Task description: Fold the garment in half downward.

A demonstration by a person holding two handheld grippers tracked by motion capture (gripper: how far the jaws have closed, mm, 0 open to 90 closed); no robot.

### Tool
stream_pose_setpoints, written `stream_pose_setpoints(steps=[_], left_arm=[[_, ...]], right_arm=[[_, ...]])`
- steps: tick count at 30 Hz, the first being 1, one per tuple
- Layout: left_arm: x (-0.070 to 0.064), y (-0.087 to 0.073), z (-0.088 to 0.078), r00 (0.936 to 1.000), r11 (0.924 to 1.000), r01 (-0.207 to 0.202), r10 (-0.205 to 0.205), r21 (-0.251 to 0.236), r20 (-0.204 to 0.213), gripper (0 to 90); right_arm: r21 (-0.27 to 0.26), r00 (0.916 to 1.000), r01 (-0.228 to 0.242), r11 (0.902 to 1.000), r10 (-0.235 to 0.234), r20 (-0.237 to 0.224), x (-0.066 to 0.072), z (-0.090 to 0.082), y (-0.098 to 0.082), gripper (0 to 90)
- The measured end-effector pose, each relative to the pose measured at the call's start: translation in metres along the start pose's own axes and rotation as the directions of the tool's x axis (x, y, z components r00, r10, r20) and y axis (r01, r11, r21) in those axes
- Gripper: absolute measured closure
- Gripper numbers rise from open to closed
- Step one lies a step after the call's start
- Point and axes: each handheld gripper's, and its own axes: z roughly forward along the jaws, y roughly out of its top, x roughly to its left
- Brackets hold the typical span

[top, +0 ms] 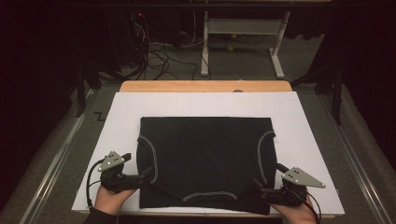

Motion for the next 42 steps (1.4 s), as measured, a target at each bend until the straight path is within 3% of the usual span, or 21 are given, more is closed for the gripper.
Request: stream_pose_setpoints(steps=[10,15,23,34,42], left_arm=[[0.003,0.006,0.008,1.0000,0.9999,-0.006,0.006,-0.008,-0.001,0.0],[0.007,0.011,0.013,1.0000,0.9996,0.005,-0.005,-0.027,0.003,0.0],[0.009,0.018,0.024,0.9999,0.9998,-0.003,0.004,-0.020,0.014,0.0],[0.028,0.032,0.031,0.9999,0.9992,0.013,-0.012,-0.039,0.006,0.0],[0.052,0.048,0.035,0.9993,0.9993,0.034,-0.034,-0.017,-0.015,0.0]], right_arm=[[-0.033,0.9970,0.039,0.9987,-0.041,-0.066,0.027,0.012,0.010,0.4],[-0.040,0.9895,0.073,0.9965,-0.078,-0.122,0.048,0.022,0.017,0.4],[-0.056,0.9775,0.109,0.9925,-0.117,-0.175,0.080,0.038,0.027,0.4],[-0.046,0.9625,0.146,0.9882,-0.153,-0.224,0.120,0.075,0.050,0.4],[-0.036,0.9431,0.183,0.9825,-0.186,-0.276,0.148,0.093,0.064,0.5]])
